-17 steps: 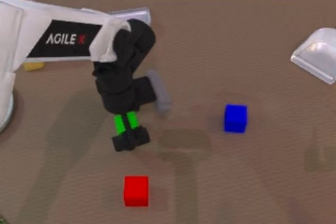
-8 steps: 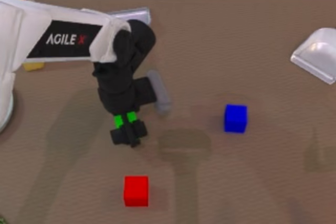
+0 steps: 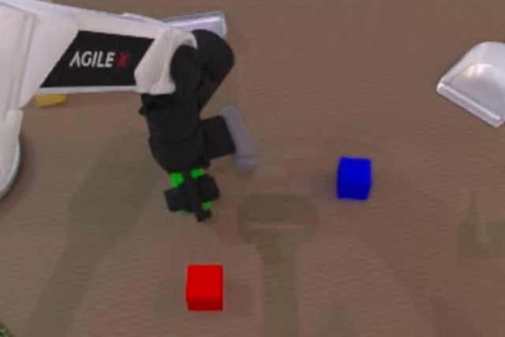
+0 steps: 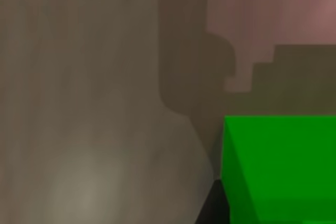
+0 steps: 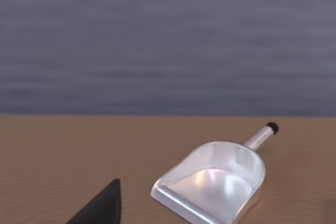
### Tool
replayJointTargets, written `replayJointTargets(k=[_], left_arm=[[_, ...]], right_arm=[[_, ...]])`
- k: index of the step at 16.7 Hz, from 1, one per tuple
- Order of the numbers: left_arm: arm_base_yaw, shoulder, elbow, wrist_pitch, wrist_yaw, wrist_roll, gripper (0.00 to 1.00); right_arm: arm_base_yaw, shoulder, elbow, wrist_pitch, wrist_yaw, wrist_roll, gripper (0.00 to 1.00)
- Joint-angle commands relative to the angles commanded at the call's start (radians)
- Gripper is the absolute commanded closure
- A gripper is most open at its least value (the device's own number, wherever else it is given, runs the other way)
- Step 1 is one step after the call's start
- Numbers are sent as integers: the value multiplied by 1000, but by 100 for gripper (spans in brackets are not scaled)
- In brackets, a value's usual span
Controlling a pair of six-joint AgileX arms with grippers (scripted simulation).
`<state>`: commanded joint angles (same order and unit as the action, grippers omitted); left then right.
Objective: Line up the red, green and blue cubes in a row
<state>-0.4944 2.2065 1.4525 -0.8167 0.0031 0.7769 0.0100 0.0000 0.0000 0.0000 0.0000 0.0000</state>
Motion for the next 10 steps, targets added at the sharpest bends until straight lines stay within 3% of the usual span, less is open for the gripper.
replayJointTargets(k=[6, 10], left_arm=[[0, -17, 4, -14, 6, -5, 100], [7, -57, 68, -120, 6, -4, 100]], right_arm=[[0, 0, 0, 0, 0, 0, 0], [0, 0, 0, 0, 0, 0, 0]])
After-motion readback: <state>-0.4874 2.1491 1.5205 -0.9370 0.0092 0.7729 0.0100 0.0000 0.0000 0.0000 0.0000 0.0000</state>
